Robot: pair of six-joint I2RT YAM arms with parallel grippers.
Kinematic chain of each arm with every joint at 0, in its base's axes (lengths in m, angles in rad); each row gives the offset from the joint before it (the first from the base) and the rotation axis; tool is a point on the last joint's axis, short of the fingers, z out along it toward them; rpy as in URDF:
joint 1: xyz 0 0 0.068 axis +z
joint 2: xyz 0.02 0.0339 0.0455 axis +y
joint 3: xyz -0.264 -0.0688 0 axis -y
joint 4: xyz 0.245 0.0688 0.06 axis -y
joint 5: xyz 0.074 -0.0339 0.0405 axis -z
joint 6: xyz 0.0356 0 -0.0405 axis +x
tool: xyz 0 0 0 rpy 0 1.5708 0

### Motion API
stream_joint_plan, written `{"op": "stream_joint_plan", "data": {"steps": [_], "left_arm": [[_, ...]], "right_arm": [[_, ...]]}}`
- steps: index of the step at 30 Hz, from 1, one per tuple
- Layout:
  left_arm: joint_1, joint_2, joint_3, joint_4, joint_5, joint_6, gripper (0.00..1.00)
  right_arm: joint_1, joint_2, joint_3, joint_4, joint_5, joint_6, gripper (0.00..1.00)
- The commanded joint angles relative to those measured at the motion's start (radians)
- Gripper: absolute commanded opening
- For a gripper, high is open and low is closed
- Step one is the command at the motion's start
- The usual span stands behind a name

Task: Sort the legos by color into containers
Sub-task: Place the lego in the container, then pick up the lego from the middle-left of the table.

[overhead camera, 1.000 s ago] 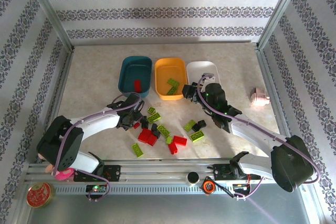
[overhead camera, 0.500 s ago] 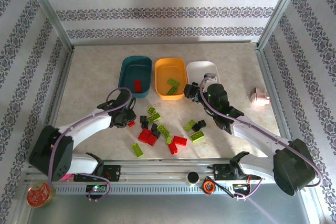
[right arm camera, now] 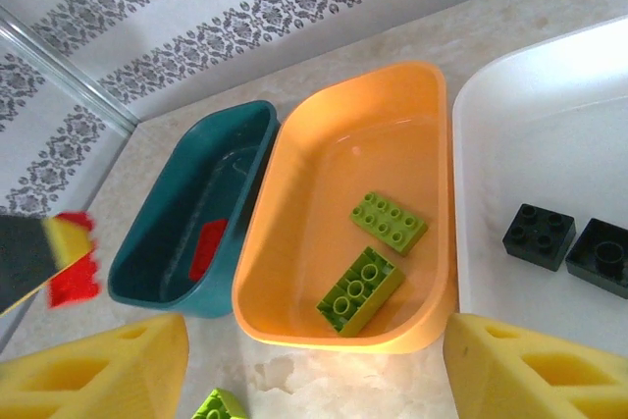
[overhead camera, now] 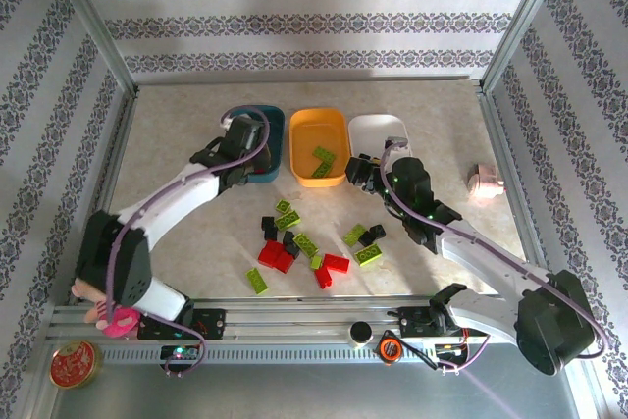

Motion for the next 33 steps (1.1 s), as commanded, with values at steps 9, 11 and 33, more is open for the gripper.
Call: {"op": "stream_joint_plan", "data": {"steps": [9,11,33], "left_arm": [[0.110,0.256,0.188,0.002,0.135,0.098,0.54],[0.110,0.234,0.177,0.009,0.163,0.090,0.65],[-0.306,-0.567,-0.587,-0.182,0.305,-0.115,0.79]], "right_arm": [[0.025,-0.154,-0.079,-0.162,-0.055,0.007,0.71],[0.025,-0.162,-0.084,-0.179,-0.066,0.003,0.72],[0.030,-0.171,-0.128,-0.173,-0.085,-0.006,0.72]]}}
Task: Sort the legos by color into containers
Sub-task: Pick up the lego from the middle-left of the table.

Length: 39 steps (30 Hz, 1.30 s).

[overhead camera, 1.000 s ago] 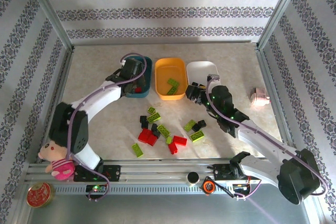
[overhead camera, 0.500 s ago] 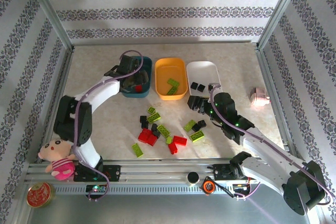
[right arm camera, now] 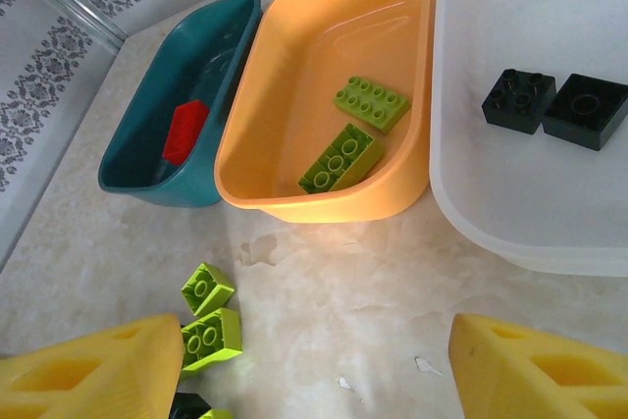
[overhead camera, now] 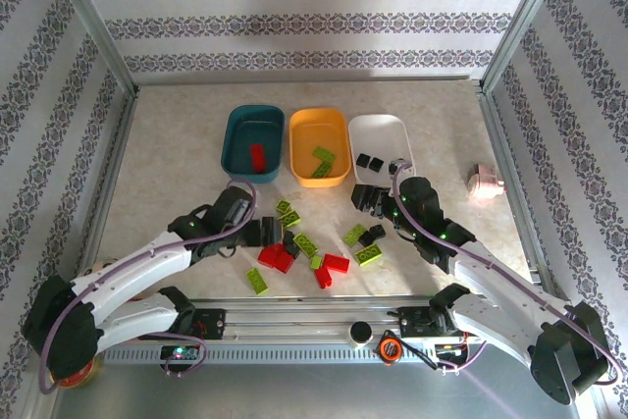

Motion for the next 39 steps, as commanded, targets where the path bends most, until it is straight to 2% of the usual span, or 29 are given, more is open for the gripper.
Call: {"op": "stream_joint_plan", "data": {"steps": [1,4,9,18,25,34,39], "left_arm": [[-0.071,-0.043,-0.038,-0.083,-0.003,-0.069,0.78],[-0.124,-0.030,-0.069,-0.083,-0.025,-0.089,0.78],[-0.154,0.027,-0.067,-0.047,-0.036,-0.072,0.78],[-0.154,0.082,-0.067,-0.035,-0.105,-0.061,0.73],[-0.148,0.139,-0.048,-0.032,-0.138,-0.045,0.63],[-0.114,0.180,-0.039,0.000,-0.124,-0.011,0.65],[-0.115,0.219,-0.031,0.012,-0.105,-0.008,0.52]], "right_arm": [[0.016,0.003,-0.019,0.021,-0.011,-0.012,0.72],[0.016,0.001,-0.027,0.028,-0.009,-0.008,0.72],[0.016,-0.005,-0.026,0.026,-0.007,-0.010,0.72],[0.013,-0.018,-0.030,0.020,-0.005,-0.015,0.72],[0.014,-0.027,-0.032,0.015,-0.007,-0.017,0.72],[0.014,-0.042,-0.031,0.008,-0.002,-0.016,0.72],[0.014,-0.042,-0.030,0.004,-0.002,-0.018,0.72]]}}
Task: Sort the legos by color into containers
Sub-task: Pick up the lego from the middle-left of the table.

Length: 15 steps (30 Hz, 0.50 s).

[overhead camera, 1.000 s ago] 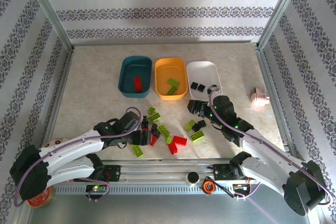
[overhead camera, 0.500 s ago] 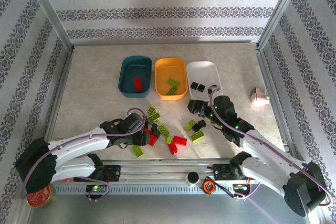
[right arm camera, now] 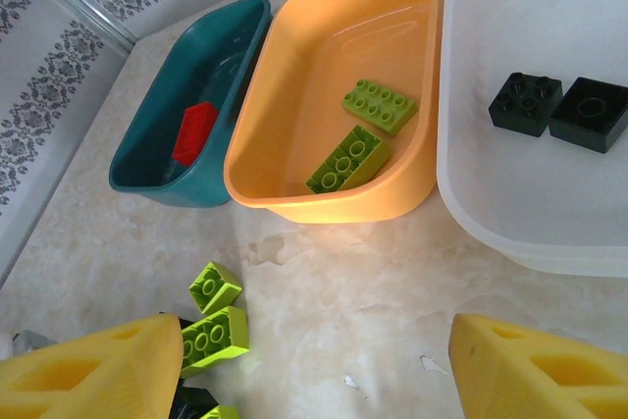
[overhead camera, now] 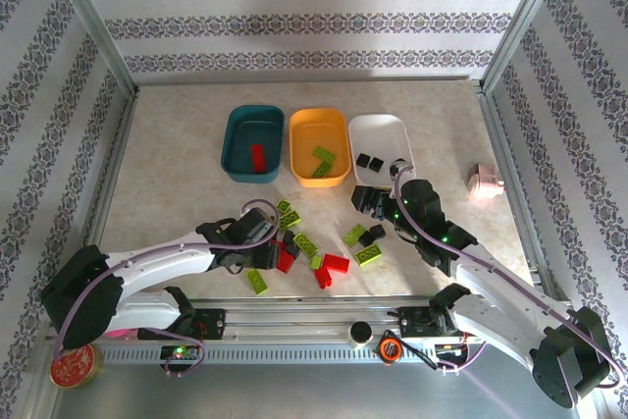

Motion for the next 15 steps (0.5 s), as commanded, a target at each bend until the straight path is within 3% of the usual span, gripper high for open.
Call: {"op": "stream_joint_plan", "data": {"steps": [1,9,15], "left_arm": [[0.010,0.017,0.006,-0.003,-0.004,0.019,0.51],[0.024,-0.106,0.042,-0.077,-0.046,0.015,0.35],[0.157,-0.187,0.142,-0.104,-0.073,0.065,0.32]], "right_arm": [[0.008,-0.012,-0.015,-0.002,-0.001,-0.017,0.72],[0.008,-0.012,-0.009,-0.003,-0.002,-0.016,0.72],[0.006,-0.016,-0.005,-0.005,-0.004,-0.014,0.72]]}}
